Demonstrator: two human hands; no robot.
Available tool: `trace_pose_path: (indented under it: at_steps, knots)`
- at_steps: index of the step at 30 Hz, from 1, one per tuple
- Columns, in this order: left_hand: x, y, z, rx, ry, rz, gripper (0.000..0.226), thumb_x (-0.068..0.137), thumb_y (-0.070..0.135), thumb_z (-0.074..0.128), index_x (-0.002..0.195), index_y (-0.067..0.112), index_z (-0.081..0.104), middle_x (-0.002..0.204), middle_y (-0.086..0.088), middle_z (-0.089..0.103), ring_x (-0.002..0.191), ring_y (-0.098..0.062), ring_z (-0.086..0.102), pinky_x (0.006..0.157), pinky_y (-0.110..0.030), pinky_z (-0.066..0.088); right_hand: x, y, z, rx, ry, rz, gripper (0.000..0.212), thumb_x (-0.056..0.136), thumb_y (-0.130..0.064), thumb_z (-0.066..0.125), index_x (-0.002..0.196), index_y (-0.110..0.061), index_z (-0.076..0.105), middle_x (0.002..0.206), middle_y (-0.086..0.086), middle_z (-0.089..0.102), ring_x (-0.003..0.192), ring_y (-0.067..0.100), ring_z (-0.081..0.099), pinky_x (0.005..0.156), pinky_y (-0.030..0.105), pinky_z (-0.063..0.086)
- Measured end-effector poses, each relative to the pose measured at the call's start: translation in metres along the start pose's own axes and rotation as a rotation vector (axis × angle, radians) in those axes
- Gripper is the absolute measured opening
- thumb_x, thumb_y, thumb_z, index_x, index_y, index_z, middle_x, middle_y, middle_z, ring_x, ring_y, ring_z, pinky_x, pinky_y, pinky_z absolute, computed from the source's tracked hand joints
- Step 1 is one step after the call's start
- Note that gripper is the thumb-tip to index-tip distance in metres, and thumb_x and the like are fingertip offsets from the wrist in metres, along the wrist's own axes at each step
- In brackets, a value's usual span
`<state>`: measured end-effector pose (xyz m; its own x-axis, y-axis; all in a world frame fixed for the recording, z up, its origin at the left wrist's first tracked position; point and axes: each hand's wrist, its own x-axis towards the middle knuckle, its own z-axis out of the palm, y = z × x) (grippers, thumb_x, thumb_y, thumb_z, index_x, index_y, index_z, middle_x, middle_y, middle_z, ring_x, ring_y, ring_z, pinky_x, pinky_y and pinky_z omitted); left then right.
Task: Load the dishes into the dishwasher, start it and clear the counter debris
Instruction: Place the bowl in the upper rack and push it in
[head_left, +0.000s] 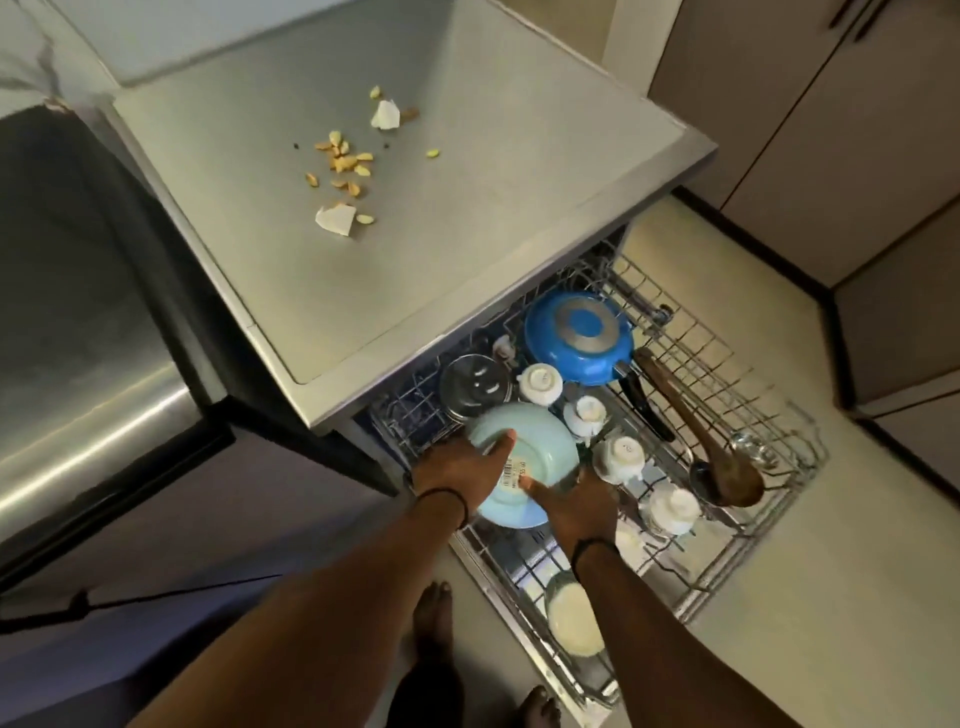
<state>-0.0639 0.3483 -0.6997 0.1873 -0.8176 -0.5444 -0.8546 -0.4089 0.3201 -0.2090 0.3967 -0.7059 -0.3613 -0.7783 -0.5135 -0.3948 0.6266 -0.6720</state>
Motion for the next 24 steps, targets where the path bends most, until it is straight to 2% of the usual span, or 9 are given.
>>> trace_pose_path:
  at_steps: [3,7,11,14,19,24]
  knots:
    - [0.016,-0.002,0.008,0.100,-0.052,-0.019,0.085,0.081,0.083,0.026,0.120,0.017,0.062,0.124,-0.011,0.063,0.113,-0.029,0.059,0.090,-0.033,0.044,0.010,0.005,0.018,-0.010,-0.026,0.072,0.073,0.067,-0.041,0.084,0.125,-0.009,0.054,0.122,0.010,0.064,0.112,0.027,0.060,0.086,0.030,0.045]
    - [0.035,-0.003,0.012,0.225,-0.025,-0.054,0.091,0.080,0.085,0.020,0.122,0.016,0.061,0.126,-0.013,0.061,0.115,-0.030,0.057,0.095,-0.037,0.041,0.015,0.003,0.034,-0.042,-0.047,0.147,0.073,0.068,-0.044,0.083,0.123,-0.008,0.050,0.120,0.011,0.063,0.111,0.030,0.058,0.083,0.031,0.044]
    - [0.047,-0.003,0.018,0.289,-0.019,-0.066,0.094,0.079,0.085,0.017,0.117,0.014,0.064,0.121,-0.014,0.064,0.110,-0.031,0.059,0.093,-0.035,0.043,0.011,0.007,0.047,-0.080,-0.080,0.182,0.063,0.071,-0.040,0.081,0.115,-0.010,0.047,0.115,0.008,0.064,0.110,0.030,0.059,0.083,0.031,0.045]
    - [0.052,-0.002,0.020,0.312,-0.028,-0.055,0.093,0.081,0.083,0.018,0.123,0.013,0.061,0.127,-0.015,0.060,0.116,-0.031,0.056,0.097,-0.038,0.038,0.010,0.010,0.053,-0.087,-0.096,0.211,0.060,0.075,-0.040,0.078,0.117,-0.011,0.048,0.118,0.008,0.063,0.110,0.028,0.058,0.082,0.028,0.043]
    - [0.059,0.004,0.027,0.369,-0.020,-0.002,0.096,0.075,0.088,0.019,0.113,0.014,0.066,0.117,-0.014,0.065,0.108,-0.032,0.060,0.096,-0.043,0.042,0.021,0.013,0.058,-0.176,-0.117,0.219,0.058,0.081,-0.051,0.068,0.118,-0.010,0.052,0.118,0.009,0.064,0.109,0.026,0.060,0.082,0.027,0.044]
    - [0.062,0.002,0.033,0.398,0.000,0.008,0.095,0.075,0.087,0.020,0.115,0.013,0.064,0.120,-0.015,0.064,0.109,-0.033,0.059,0.095,-0.042,0.042,0.026,0.016,0.064,-0.242,-0.167,0.172,0.051,0.083,-0.056,0.061,0.112,-0.013,0.059,0.110,0.003,0.066,0.100,0.021,0.063,0.076,0.024,0.045]
